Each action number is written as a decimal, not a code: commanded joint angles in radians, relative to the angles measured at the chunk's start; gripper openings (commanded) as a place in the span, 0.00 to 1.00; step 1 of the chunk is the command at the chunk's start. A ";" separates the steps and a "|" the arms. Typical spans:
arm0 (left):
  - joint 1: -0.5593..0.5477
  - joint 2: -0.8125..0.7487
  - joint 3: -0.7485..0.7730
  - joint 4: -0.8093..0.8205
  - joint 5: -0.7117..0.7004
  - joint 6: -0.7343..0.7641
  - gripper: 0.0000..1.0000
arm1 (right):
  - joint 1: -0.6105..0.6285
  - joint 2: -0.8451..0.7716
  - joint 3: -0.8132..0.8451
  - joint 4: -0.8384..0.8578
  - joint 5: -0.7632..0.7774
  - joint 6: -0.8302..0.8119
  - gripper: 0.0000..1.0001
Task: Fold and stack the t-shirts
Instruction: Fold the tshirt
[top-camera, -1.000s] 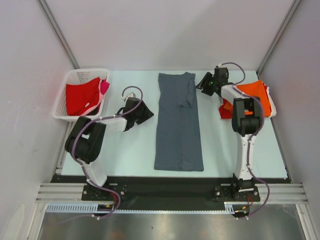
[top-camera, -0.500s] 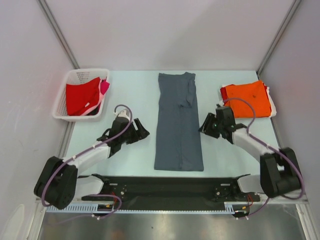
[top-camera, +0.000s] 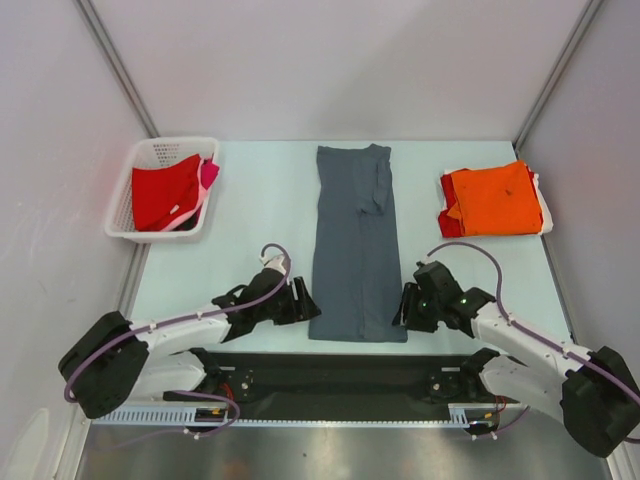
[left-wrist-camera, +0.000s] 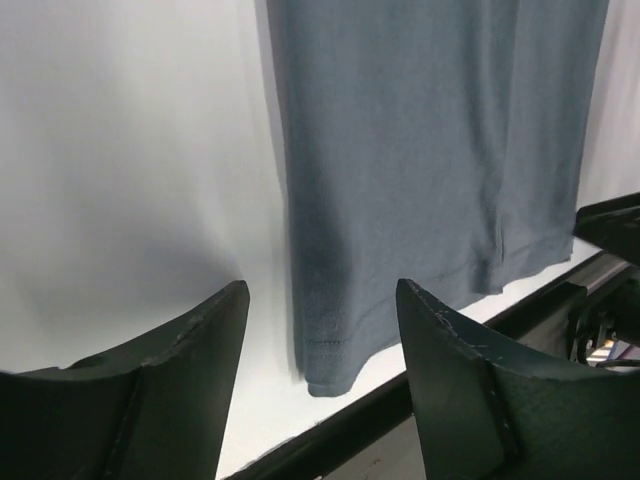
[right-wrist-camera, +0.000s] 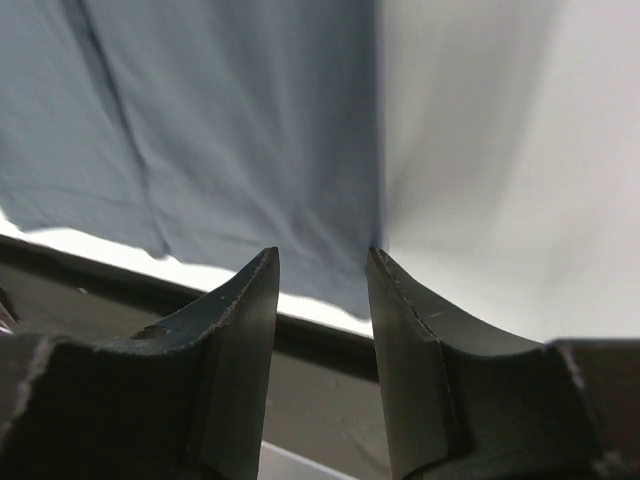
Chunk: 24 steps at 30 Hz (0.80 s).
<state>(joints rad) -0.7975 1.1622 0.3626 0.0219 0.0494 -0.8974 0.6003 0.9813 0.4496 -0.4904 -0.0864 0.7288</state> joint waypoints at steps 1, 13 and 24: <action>-0.032 -0.001 -0.045 -0.027 -0.013 -0.055 0.66 | 0.061 -0.015 -0.014 -0.072 0.031 0.081 0.45; -0.101 -0.007 -0.099 -0.027 0.009 -0.115 0.52 | 0.110 -0.067 -0.006 -0.152 0.120 0.127 0.43; -0.150 0.048 -0.145 0.039 0.006 -0.161 0.28 | 0.104 -0.024 -0.022 -0.073 0.099 0.100 0.43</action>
<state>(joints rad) -0.9226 1.1831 0.2718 0.1482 0.0601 -1.0496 0.7048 0.9356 0.4301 -0.6144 0.0265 0.8345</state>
